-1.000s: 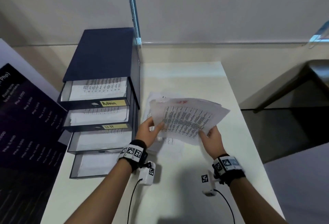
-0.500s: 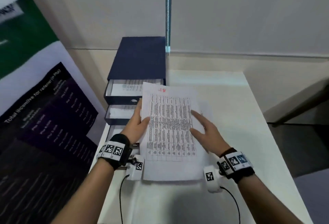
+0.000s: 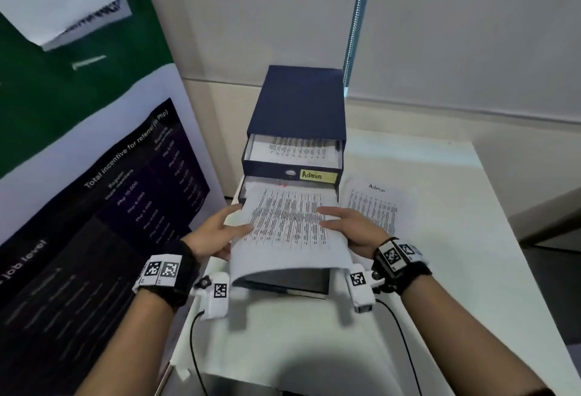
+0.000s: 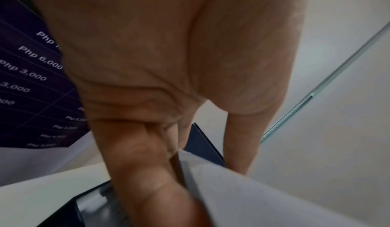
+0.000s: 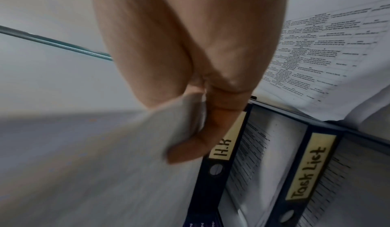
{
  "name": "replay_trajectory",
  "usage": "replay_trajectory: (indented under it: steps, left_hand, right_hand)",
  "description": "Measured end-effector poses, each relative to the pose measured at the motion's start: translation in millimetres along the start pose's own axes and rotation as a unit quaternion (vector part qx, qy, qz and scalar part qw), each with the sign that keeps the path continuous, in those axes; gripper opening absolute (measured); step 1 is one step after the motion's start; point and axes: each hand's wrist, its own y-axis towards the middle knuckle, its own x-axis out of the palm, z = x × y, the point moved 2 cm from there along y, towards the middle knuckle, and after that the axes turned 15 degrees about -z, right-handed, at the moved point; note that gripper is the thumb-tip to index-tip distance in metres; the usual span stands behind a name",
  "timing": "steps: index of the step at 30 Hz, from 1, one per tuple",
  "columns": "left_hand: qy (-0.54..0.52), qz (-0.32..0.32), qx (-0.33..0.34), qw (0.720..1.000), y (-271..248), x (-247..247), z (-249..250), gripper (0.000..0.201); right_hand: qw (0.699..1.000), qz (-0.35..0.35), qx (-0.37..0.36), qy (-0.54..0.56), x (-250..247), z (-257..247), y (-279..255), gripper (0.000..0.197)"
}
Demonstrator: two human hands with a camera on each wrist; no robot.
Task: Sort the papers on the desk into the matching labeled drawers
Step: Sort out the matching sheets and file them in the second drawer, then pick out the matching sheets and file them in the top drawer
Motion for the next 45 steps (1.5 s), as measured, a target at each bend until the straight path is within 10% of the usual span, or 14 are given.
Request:
replay_trajectory:
  steps: [5,11,17,21,28,32,34,38,42,45]
  left_hand:
    - [0.004,-0.023,0.063,0.998,9,-12,0,0.045]
    - [-0.011,0.130,0.092,0.987,34,-16,6,0.023]
    - [0.271,0.232,0.122,0.926,52,-1,29,0.021]
    - [0.435,0.128,0.108,0.885,76,21,36,0.026]
    - [0.543,0.033,-0.066,0.837,126,38,29,0.061]
    - [0.595,0.007,-0.106,0.797,149,38,25,0.054]
    - [0.591,0.036,-0.112,0.798,153,42,29,0.050]
    - [0.562,0.142,-0.044,0.813,148,70,57,0.029]
    - [0.395,0.053,0.157,0.904,142,130,90,0.014]
    - [0.319,-0.084,0.147,0.932,154,187,90,0.018]
  right_hand:
    - [0.998,0.040,0.000,0.041,2,-11,2,0.045]
    - [0.994,-0.082,0.067,0.022,-2,-5,-21,0.035]
    - [0.992,0.082,0.010,0.094,-25,-19,26,0.023]
    - [0.990,0.129,0.015,0.045,-31,-30,55,0.015]
    - [0.990,0.012,0.011,0.141,-55,-29,39,0.024]
    - [0.986,0.146,0.018,0.077,-118,21,8,0.023]
    - [0.962,0.224,0.114,-0.108,-158,63,1,0.038]
    - [0.796,0.154,0.276,-0.516,-192,139,6,0.078]
    - [0.776,0.125,0.247,-0.567,-181,155,2,0.066]
    - [0.782,0.119,0.232,-0.566,-202,171,-16,0.080]
